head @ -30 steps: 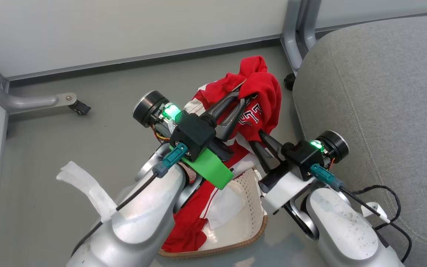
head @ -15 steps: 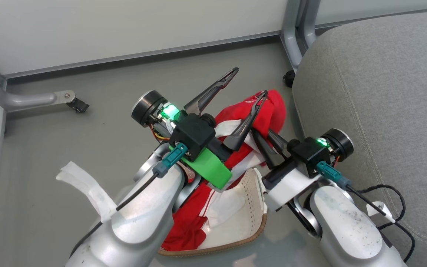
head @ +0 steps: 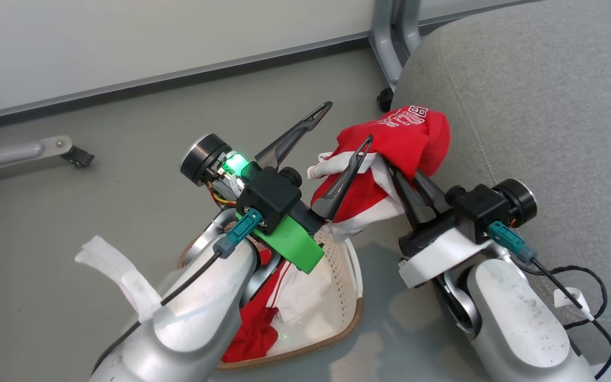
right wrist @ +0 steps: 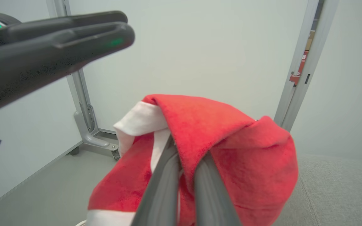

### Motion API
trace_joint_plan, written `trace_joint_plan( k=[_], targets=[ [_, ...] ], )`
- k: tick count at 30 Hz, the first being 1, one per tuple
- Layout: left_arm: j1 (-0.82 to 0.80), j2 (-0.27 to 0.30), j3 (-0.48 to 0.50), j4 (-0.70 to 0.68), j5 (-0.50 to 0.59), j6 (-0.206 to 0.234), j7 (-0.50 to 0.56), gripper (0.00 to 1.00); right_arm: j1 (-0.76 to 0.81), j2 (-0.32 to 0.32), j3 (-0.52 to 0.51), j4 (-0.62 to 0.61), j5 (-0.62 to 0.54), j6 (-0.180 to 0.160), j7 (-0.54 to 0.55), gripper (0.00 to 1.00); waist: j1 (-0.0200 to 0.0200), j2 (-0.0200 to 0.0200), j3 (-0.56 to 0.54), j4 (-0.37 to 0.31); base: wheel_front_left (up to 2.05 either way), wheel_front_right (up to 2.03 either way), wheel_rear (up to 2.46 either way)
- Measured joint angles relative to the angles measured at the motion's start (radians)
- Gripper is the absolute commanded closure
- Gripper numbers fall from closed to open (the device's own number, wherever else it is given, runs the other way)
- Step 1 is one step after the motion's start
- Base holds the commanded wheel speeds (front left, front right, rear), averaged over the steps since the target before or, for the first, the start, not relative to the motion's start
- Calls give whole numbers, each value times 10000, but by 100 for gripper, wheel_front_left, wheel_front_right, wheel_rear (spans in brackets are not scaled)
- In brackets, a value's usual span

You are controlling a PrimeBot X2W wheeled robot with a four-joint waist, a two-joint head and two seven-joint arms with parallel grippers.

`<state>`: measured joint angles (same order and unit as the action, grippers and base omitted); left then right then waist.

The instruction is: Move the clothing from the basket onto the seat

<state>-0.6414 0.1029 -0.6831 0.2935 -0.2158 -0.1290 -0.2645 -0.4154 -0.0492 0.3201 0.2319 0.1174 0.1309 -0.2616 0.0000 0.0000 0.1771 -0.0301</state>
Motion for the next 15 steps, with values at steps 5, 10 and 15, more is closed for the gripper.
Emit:
trace_joint_plan(
  k=[5, 10, 15],
  targets=[
    [88, 36, -107, 36, 46, 0, -2, 0, 254, 4, -594, -226, -36, 0, -2, 100, 0, 0, 142, -500, 0, 0, 0],
    [109, 77, -157, 4, 165, 0, -2, 0, 462, 2, -1254, -504, -148, 0, -2, 100, 0, 0, 313, -1016, 0, 0, 0],
    [276, 226, -148, 15, 238, 0, -2, 0, 627, -4, -1891, -826, -293, 0, 0, 100, 0, 0, 501, -1574, 0, 0, 0]
  ],
)
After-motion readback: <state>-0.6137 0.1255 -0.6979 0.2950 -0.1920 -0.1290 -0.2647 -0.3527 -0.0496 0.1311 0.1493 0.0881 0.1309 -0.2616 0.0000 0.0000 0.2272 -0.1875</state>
